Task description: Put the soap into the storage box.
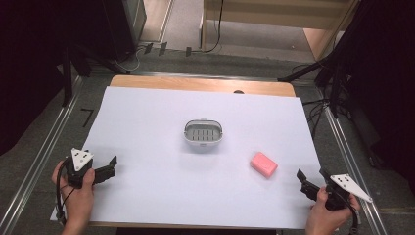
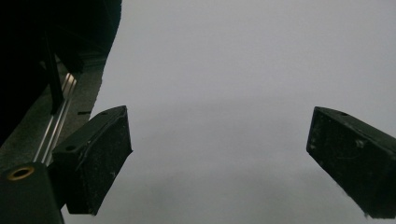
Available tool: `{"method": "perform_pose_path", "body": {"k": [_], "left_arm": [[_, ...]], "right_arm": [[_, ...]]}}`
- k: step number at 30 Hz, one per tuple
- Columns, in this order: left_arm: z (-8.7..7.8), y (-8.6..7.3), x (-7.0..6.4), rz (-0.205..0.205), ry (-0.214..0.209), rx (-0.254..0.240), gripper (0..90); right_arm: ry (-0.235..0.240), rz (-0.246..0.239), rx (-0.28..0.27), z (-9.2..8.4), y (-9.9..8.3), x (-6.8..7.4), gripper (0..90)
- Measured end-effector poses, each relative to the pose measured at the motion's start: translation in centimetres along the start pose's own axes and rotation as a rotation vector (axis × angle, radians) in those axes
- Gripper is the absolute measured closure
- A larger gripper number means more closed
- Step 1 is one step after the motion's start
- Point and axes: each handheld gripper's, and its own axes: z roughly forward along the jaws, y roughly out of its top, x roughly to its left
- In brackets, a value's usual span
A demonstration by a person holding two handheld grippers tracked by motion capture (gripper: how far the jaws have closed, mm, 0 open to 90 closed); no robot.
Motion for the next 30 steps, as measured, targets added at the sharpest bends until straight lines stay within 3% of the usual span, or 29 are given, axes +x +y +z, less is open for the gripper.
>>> {"method": "perform_pose_path", "body": {"k": [5, 11, 13, 14, 15, 16, 18, 19, 22, 24, 26, 27, 28, 30], "left_arm": [[0.0, 0.0, 0.0, 0.003, 0.001, -0.005, 7.1], [0.0, 0.0, -0.1, 0.011, 0.002, 0.000, 7.1], [0.0, 0.0, -0.2, 0.015, 0.004, 0.001, 7.1], [0.0, 0.0, -0.3, 0.023, 0.005, 0.001, 7.1], [0.0, 0.0, -0.3, 0.023, 0.005, 0.001, 7.1], [0.0, 0.0, -0.3, 0.027, 0.008, 0.000, 7.2], [0.1, 0.0, -0.3, 0.032, 0.010, 0.005, 7.1], [0.1, 0.0, -0.3, 0.032, 0.010, 0.005, 7.1], [0.1, 0.0, -0.4, 0.040, 0.012, 0.016, 7.1], [0.2, 0.0, -0.5, 0.048, 0.015, 0.014, 7.1], [0.1, 0.0, -0.5, 0.049, 0.016, 0.015, 7.1], [0.1, 0.0, -0.6, 0.050, 0.017, 0.015, 7.1], [0.1, 0.0, -0.6, 0.050, 0.017, 0.015, 7.1], [0.1, 0.0, -0.5, 0.049, 0.014, 0.014, 7.1]], "right_arm": [[-0.007, -0.024, -0.038, -0.5, -0.1, 0.4, 14.1], [-0.008, -0.066, 0.013, -0.4, 0.7, 1.0, 14.3], [-0.010, -0.121, 0.058, -0.2, 1.2, 1.5, 13.5], [0.006, -0.159, 0.115, 0.2, 1.6, 1.9, 16.6], [0.006, -0.159, 0.115, 0.2, 1.6, 1.9, 16.6], [0.053, -0.187, 0.176, 0.6, 1.9, 2.2, 16.6], [0.114, -0.223, 0.231, 1.0, 2.4, 2.5, 16.6], [0.114, -0.223, 0.231, 1.0, 2.4, 2.5, 16.6], [0.141, -0.310, 0.326, 1.7, 3.2, 3.4, 15.9], [0.170, -0.384, 0.421, 2.5, 4.0, 4.3, 14.7], [0.185, -0.397, 0.453, 2.9, 4.3, 4.6, 14.1], [0.207, -0.442, 0.509, 3.5, 4.8, 4.9, 13.8], [0.207, -0.442, 0.509, 3.5, 4.8, 4.9, 13.8], [0.229, -0.477, 0.582, 4.2, 5.5, 5.5, 13.4]]}}
